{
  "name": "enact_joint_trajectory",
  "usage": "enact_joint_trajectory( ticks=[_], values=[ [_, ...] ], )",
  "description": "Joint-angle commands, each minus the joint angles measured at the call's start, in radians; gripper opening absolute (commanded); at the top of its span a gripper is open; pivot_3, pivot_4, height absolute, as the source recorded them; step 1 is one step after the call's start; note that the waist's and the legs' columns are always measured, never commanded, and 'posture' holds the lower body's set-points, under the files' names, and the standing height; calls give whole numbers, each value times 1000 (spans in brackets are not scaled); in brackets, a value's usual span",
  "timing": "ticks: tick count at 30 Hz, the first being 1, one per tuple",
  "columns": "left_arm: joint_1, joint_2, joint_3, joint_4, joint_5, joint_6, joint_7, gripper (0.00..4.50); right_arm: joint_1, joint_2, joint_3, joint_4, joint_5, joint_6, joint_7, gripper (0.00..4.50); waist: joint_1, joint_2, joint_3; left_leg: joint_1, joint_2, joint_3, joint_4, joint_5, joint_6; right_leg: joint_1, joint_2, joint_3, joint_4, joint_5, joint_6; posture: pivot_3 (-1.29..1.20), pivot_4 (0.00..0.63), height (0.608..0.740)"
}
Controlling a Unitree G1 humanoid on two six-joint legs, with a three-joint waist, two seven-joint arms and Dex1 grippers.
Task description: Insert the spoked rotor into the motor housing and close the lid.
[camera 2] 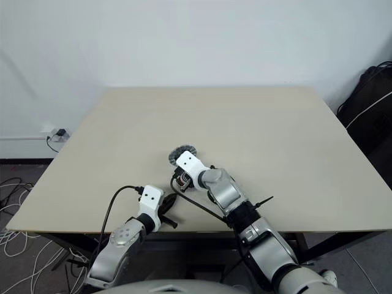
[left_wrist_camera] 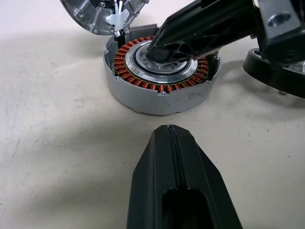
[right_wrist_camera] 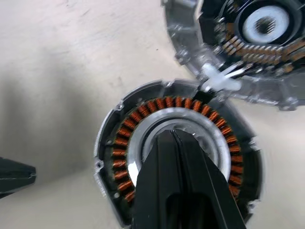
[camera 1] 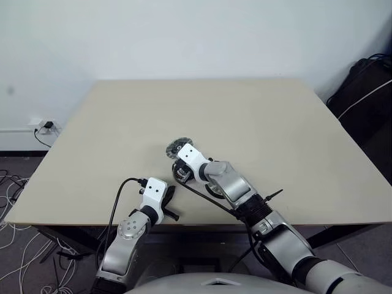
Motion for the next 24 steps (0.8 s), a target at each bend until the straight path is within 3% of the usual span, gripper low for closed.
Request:
enact_joint_trajectory(
  ticks=[1,7,17,24],
  values=[
    [0,-3,3,-31,-4,-22,6,0,-5,3,-65,-59,3,-46,-50,23,1,0,0,0,0,0,0,0,0,0,0,0,0,0,0,0,0,740],
    [9,5,2,-42,0,-25,5,0,114,-35,-170,-232,38,-96,-96,23,4,0,0,0,0,0,0,0,0,0,0,0,0,0,0,0,0,740],
    [-2,24,-5,-40,7,-31,-7,0,362,-130,-390,-568,129,39,-125,23,14,-1,1,0,1,0,1,-3,5,1,-1,1,-1,0,1,0,0,740],
    [-23,40,-6,-35,3,-20,-25,0,557,-89,-557,-743,257,158,-155,23,23,-2,1,-1,1,0,1,-4,5,2,-1,2,-2,-3,5,0,0,740]
  ],
)
